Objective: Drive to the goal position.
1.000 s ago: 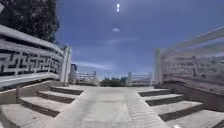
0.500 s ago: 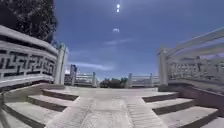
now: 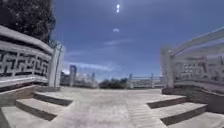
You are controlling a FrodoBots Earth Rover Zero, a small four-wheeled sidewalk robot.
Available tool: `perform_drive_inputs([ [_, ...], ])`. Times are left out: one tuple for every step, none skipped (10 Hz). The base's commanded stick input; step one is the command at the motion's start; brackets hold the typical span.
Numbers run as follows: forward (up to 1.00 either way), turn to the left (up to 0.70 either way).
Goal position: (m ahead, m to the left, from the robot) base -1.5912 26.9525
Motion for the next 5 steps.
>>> perform_drive_inputs([
  [0.57, 0.00],
  [0.45, 0.00],
  [0.45, 0.00],
  [0.45, 0.00],
  [0.45, 0.00],
])
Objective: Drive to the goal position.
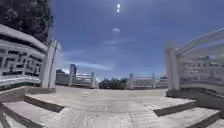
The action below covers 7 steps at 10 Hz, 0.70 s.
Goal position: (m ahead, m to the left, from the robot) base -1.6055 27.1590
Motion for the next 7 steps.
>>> perform_drive_inputs([
  [0.45, 0.00],
  [0.45, 0.00],
  [0.45, 0.00],
  [0.45, 0.00],
  [0.45, 0.01],
  [0.45, 0.03],
  [0.45, 0.00],
])
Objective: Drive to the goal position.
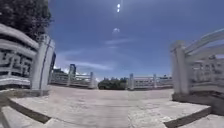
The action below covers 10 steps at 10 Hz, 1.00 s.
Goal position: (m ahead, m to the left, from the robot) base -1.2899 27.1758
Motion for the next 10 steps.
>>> perform_drive_inputs([
  [0.45, 0.00],
  [0.45, 0.00],
  [0.45, 0.00],
  [0.45, 0.00],
  [0.45, 0.00],
  [0.70, 0.00],
  [0.70, 0.00],
  [0.65, 0.00],
  [0.45, 0.00],
  [0.45, 0.00],
])
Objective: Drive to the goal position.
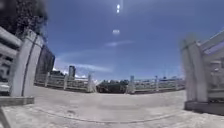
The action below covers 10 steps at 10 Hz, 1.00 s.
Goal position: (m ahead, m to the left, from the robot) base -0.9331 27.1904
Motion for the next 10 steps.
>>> perform_drive_inputs([
  [0.45, 0.00],
  [0.45, 0.00],
  [0.45, 0.00],
  [0.45, 0.00],
  [0.45, 0.00],
  [0.47, 0.00],
  [0.70, 0.00],
  [0.70, 0.00],
  [0.68, 0.00],
  [0.45, 0.00],
])
